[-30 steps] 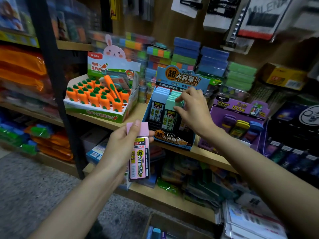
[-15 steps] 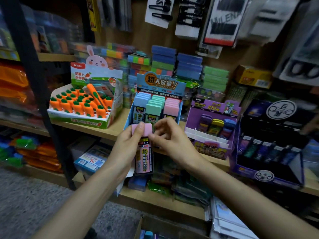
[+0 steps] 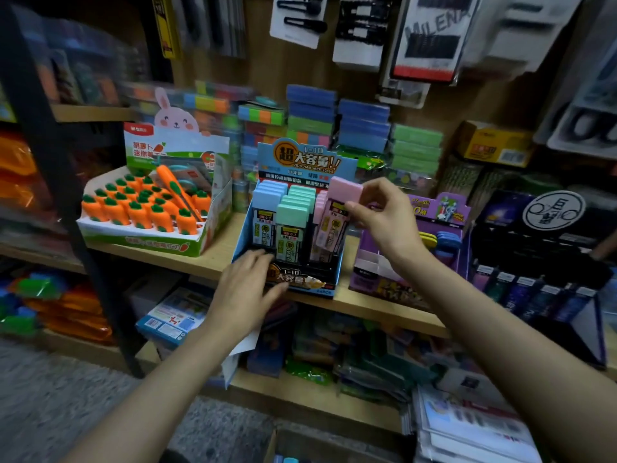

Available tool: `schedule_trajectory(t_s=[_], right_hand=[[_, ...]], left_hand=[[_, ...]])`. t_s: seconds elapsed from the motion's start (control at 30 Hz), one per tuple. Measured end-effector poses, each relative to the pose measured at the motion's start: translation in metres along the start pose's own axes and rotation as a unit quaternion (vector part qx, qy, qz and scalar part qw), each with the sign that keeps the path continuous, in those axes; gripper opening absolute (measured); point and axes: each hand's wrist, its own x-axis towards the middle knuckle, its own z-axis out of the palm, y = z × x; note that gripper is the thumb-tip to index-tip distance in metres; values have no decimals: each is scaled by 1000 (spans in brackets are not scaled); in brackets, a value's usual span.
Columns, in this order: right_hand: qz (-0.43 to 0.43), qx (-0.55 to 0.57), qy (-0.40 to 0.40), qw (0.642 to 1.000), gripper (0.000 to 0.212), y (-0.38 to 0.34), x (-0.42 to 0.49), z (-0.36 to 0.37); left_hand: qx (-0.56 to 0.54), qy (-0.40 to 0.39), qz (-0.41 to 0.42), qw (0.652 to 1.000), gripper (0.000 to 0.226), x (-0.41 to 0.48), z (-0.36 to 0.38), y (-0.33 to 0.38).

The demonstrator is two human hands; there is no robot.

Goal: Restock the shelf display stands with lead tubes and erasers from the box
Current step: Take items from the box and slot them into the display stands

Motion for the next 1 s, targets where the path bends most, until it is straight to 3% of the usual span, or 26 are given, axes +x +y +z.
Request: schedule_trajectory(t_s=[0.3, 0.5, 0.63, 0.77, 0.83, 1.0], right_hand=[[-21, -61, -60, 996, 15, 25, -11, 14], [-23, -202, -42, 978, 26, 32, -6, 23], [-70, -346, -33, 935, 30, 26, -7, 22], [-70, -328, -66, 940, 33, 14, -27, 1], [-66, -303, -122, 943, 34, 14, -51, -16], [-5, -299, -251, 921, 34, 43, -144, -52]], left_hand=[[1, 13, -14, 1000, 45, 1, 5, -4], [-22, 9, -9, 1000, 43, 1, 5, -6], [-28, 41, 2, 999, 46, -5, -4, -1], [-83, 79, 18, 993, 29, -26, -20, 13], [-104, 34, 31, 994, 18, -44, -17, 20], [-40, -208, 32, 977, 18, -100, 29, 19]])
